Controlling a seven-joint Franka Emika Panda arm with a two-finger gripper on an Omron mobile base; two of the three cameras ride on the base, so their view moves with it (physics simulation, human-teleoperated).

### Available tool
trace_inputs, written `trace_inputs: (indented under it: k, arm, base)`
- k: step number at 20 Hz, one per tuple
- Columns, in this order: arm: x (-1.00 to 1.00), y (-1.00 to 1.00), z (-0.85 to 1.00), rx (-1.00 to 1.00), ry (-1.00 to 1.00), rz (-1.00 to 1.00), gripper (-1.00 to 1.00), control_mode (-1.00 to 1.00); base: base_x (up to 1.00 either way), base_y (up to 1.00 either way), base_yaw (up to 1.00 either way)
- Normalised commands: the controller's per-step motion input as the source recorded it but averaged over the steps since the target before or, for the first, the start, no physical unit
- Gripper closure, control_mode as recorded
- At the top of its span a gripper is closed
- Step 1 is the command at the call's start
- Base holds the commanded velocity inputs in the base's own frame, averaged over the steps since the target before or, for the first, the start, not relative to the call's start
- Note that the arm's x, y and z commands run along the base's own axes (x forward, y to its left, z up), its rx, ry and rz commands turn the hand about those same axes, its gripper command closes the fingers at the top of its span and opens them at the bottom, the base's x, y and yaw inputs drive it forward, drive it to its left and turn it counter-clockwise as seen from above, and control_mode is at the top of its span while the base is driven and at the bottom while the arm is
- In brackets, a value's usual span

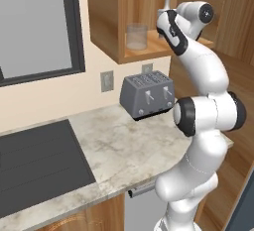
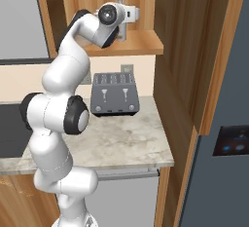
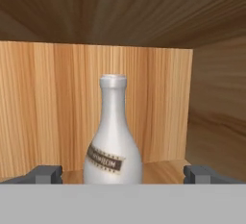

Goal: There is a bowl on the dining counter. Grab a lemon wedge from the fridge and place it in the bowl. Then get the liquor bottle and glass cup from the cabinet and place them next to the bowl.

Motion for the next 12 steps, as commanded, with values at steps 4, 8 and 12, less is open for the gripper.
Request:
trace_inputs:
  k: [4, 8, 12]
  arm:
    - [0.22, 0.03, -0.03, 0.0, 0.03, 0.0, -1.0, -1.0]
    - [0.23, 0.07, -0.04, 0.0, 0.03, 0.0, -1.0, -1.0]
    - [0.15, 0.12, -0.07, 0.0, 0.03, 0.0, -1.0, -1.0]
  base:
    - [0.0, 0.0, 0.0]
    - [0.0, 0.0, 0.0]
    - [0.0, 0.0, 0.0]
